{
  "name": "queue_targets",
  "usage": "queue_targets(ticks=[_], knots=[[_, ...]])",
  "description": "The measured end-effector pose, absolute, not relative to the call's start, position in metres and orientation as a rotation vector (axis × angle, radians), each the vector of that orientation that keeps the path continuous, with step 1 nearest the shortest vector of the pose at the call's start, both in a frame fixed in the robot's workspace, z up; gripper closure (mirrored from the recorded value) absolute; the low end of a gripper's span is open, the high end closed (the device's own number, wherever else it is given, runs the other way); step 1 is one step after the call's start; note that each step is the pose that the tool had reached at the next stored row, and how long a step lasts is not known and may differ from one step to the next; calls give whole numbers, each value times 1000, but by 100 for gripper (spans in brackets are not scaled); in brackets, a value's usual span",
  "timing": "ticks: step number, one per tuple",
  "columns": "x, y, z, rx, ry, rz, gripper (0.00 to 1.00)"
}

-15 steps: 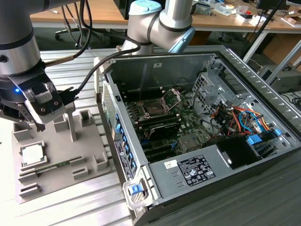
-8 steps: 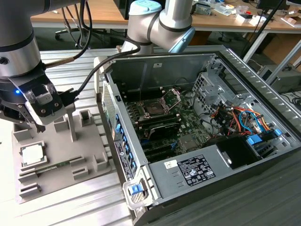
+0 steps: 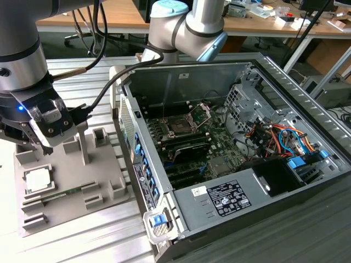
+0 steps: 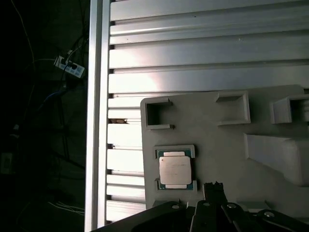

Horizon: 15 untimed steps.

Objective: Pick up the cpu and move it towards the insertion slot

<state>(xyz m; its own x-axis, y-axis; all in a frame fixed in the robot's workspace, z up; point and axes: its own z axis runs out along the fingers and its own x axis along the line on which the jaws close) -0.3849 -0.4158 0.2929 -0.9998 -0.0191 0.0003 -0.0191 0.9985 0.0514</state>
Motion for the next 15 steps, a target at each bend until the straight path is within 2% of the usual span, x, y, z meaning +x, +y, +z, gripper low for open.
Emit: queue_targets(ticks=[15], knots=[[-385,-417,290,30,-3140,-81,89]])
